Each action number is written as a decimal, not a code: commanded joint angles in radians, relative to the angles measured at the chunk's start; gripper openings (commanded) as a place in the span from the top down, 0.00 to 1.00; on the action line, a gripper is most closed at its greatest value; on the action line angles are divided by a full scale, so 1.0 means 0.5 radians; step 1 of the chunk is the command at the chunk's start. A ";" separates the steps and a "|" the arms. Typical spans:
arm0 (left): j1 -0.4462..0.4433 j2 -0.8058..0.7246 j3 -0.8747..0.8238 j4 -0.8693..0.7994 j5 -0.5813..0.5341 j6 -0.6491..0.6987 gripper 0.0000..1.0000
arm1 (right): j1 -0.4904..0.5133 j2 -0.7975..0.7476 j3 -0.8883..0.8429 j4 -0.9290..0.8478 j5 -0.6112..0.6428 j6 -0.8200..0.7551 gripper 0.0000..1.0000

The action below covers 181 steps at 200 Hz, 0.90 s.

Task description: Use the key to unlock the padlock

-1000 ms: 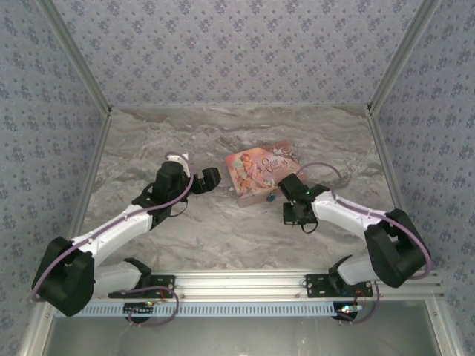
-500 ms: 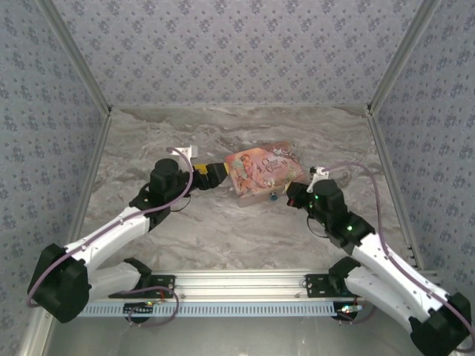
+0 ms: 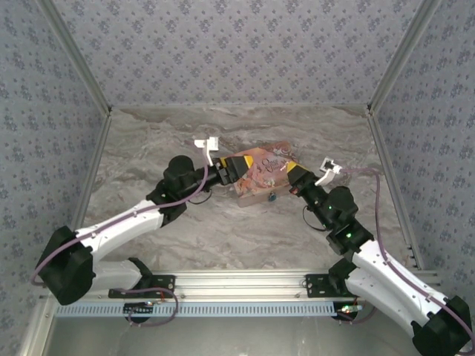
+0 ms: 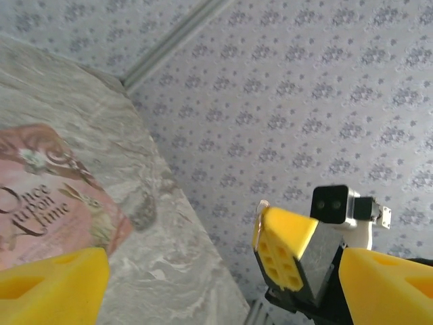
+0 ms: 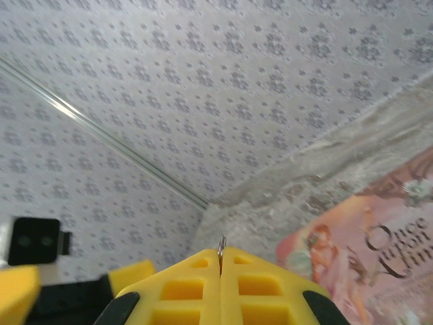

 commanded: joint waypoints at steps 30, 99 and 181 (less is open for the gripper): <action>-0.152 0.234 0.177 0.350 0.067 -0.199 0.24 | 0.066 -0.004 -0.005 0.264 0.149 0.158 1.00; -0.277 0.477 0.314 0.529 0.131 -0.323 0.36 | 0.118 0.069 0.016 0.306 0.183 0.186 1.00; -0.297 0.529 0.358 0.516 0.091 -0.343 0.58 | 0.169 0.105 0.033 0.309 0.218 0.185 1.00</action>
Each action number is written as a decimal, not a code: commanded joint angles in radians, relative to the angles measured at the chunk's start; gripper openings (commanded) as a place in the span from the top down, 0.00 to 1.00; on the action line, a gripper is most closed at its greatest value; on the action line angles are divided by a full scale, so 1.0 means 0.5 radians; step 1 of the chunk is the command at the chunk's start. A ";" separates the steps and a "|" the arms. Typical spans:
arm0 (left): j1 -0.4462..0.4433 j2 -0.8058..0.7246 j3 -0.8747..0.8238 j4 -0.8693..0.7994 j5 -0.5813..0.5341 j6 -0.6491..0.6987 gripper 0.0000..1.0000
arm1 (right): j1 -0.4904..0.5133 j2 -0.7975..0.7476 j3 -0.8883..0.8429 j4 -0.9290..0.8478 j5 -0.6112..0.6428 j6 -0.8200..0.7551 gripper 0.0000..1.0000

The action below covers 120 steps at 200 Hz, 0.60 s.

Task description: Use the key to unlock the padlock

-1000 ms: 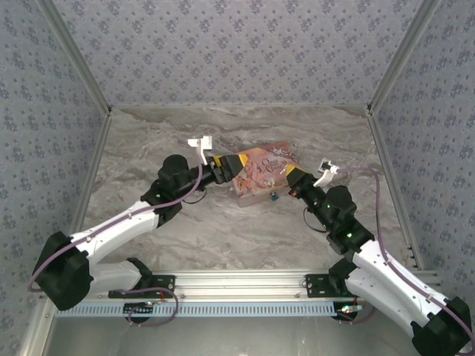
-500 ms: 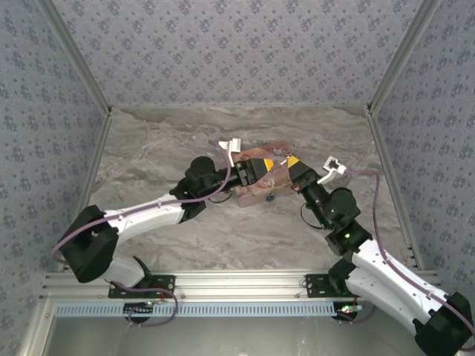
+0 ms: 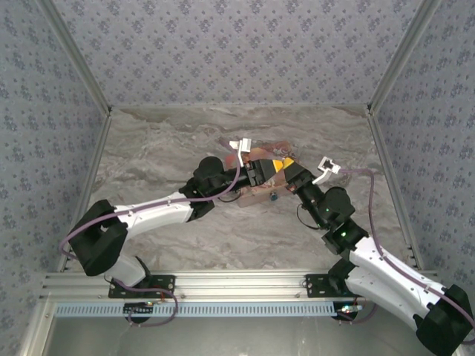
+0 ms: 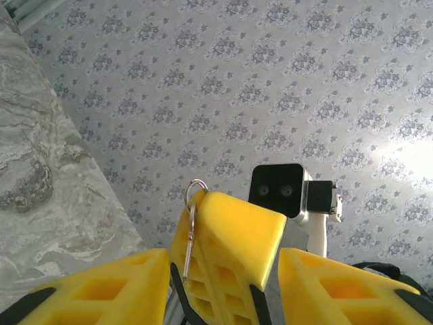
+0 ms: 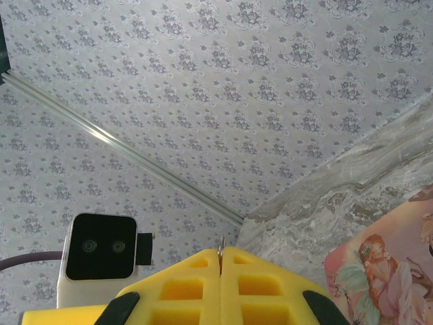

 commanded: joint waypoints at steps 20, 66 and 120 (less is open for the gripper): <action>-0.010 0.008 0.079 0.050 -0.013 0.017 0.61 | 0.029 -0.005 0.030 0.077 0.069 0.031 1.00; -0.011 -0.003 0.090 0.005 -0.017 0.048 0.82 | 0.046 -0.006 0.024 0.069 0.073 0.027 1.00; 0.015 -0.192 0.154 -0.515 -0.028 0.462 1.00 | 0.007 -0.129 0.090 -0.285 -0.131 -0.141 0.86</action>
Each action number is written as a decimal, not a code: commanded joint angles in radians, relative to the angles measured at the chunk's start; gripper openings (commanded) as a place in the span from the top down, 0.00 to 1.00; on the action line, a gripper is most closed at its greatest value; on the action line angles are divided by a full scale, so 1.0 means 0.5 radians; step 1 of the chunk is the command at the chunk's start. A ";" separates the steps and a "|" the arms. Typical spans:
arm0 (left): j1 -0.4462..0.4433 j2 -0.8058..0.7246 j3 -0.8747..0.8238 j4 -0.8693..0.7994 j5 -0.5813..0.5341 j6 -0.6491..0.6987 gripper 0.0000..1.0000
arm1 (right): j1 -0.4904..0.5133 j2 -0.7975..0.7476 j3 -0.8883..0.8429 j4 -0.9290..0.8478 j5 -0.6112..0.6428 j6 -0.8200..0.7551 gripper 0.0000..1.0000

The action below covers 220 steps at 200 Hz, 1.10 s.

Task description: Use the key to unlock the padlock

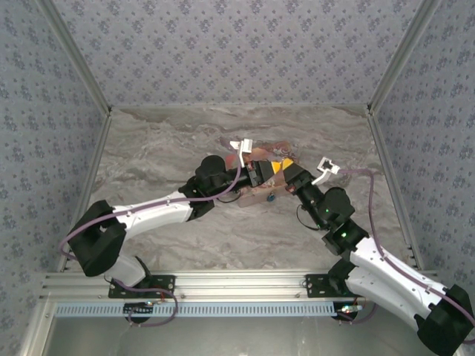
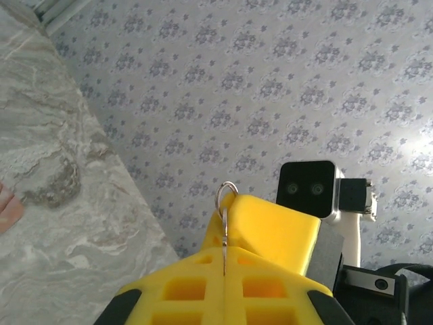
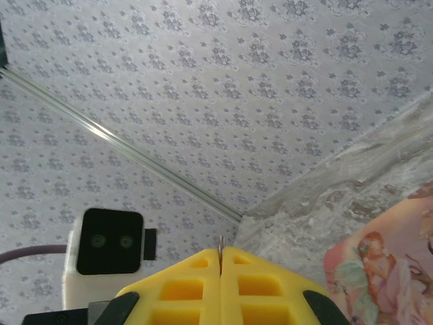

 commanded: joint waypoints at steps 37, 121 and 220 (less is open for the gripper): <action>0.077 -0.309 0.353 -1.061 0.230 0.877 1.00 | -0.185 -0.263 0.083 -0.512 -0.524 -0.237 0.59; 0.090 -0.422 1.014 -2.664 0.315 2.223 1.00 | -0.382 -0.296 0.578 -1.458 -1.394 -1.503 0.07; 0.075 -0.351 1.286 -3.381 0.151 2.828 1.00 | -0.120 0.008 0.789 -1.572 -1.686 -2.560 0.07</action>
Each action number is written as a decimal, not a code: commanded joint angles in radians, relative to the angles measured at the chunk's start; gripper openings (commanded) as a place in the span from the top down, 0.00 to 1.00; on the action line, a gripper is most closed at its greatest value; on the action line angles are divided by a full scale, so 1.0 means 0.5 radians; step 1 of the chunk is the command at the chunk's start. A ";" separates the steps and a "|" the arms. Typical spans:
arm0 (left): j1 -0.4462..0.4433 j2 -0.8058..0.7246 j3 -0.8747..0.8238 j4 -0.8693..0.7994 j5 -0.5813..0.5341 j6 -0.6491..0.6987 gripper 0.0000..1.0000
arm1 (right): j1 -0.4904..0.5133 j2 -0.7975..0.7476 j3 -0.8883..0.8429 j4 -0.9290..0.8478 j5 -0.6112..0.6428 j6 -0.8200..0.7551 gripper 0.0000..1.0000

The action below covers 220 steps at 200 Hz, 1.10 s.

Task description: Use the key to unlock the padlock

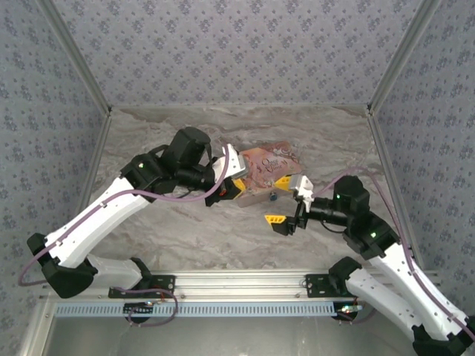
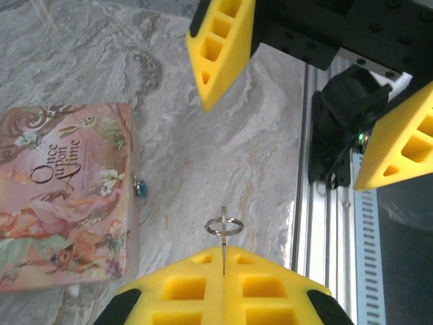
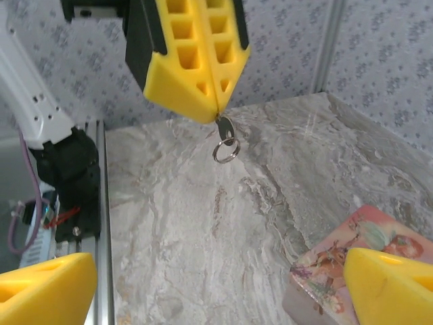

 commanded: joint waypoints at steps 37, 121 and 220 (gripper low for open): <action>-0.028 0.096 0.150 -0.340 -0.153 0.256 1.00 | 0.171 0.350 0.191 0.162 -0.044 -0.303 0.19; -0.030 0.068 0.104 -0.280 -0.167 0.277 1.00 | 0.301 0.509 0.122 0.441 -0.051 -0.242 0.37; -0.028 0.072 0.079 -0.270 -0.147 0.286 1.00 | 0.320 0.622 0.187 0.396 -0.030 -0.253 0.59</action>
